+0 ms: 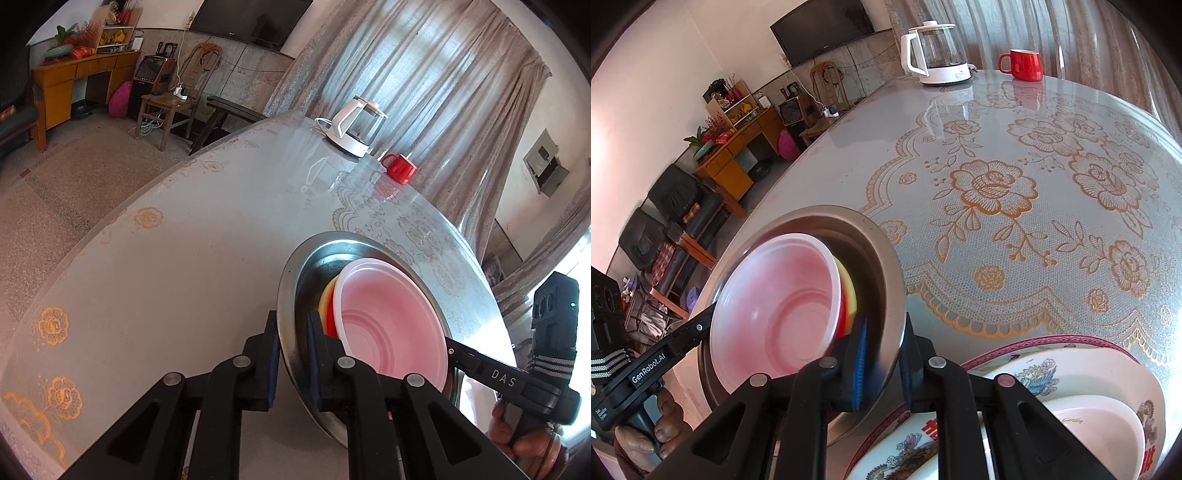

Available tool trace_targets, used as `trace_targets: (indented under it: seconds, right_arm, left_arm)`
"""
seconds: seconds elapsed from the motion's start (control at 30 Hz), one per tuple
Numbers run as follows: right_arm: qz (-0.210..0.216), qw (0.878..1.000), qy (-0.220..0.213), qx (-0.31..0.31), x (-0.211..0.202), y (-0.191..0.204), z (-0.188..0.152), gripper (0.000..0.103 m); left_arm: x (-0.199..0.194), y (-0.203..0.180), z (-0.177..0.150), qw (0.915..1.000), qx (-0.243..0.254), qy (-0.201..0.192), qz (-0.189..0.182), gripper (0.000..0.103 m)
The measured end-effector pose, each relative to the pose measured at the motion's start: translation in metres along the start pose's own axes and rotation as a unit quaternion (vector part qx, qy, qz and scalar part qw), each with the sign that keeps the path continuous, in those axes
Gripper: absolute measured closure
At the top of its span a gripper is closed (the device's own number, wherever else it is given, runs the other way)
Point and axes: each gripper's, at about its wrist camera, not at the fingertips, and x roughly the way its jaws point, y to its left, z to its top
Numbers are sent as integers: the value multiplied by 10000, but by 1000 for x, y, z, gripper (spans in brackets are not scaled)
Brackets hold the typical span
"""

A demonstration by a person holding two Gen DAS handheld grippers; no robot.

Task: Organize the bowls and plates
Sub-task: 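Grip the steel basin's rim with the left tool while the right tool grips it too, then lift the steel basin with both tools and set it onto the plate stack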

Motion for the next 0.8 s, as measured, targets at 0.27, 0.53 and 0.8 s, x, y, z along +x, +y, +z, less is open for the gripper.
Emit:
trace_targets:
  seconds: [0.27, 0.53, 0.8]
  right_arm:
    - [191, 9997, -114, 45, -14, 1, -2, 89]
    - [335, 9987, -350, 172, -43, -3, -2, 89]
    - [279, 9966, -691, 356, -89, -26, -14, 89]
  left_arm:
    - [-17, -6, 1, 9999, -3, -143, -21, 91]
    - [-41, -32, 2, 9990, 240, -324, -169, 91]
    - [-48, -71, -6, 9961, 575, -203, -637, 90]
